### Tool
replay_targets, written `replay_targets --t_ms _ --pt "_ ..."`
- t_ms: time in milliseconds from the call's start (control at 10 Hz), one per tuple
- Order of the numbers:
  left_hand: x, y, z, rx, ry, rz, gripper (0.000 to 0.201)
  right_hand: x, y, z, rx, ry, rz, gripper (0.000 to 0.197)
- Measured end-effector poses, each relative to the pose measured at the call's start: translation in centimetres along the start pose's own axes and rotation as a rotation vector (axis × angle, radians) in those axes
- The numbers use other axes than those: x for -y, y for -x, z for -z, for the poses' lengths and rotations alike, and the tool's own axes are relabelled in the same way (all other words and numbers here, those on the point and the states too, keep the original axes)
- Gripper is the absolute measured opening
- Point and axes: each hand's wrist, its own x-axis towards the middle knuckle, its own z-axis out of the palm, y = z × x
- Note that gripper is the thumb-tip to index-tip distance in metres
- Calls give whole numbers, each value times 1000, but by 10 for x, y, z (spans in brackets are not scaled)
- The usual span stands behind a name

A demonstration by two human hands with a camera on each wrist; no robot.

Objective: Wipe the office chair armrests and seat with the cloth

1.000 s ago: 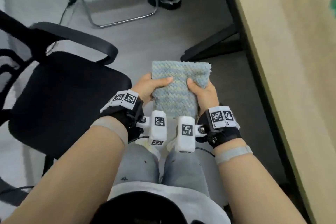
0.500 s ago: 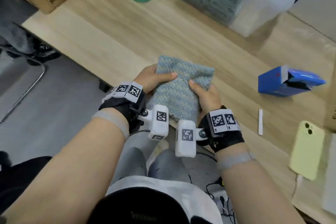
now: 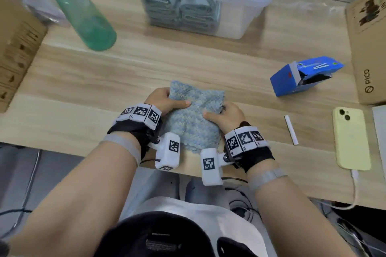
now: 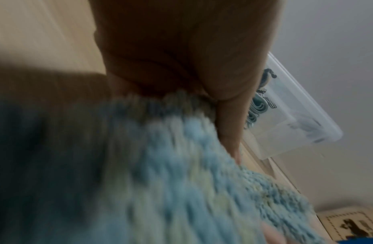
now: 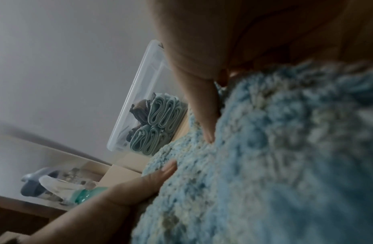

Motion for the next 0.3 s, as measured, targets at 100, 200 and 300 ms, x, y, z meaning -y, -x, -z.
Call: replay_targets --t_ms 100,200,300 --pt "4 -1 12 57 -82 70 34 9 3 2 -7 104 -25 39" --pt "9 -1 17 56 -99 105 47 16 7 3 -39 207 -39 41" --pt "12 2 20 -77 -196 62 52 20 13 9 -212 272 -2 35"
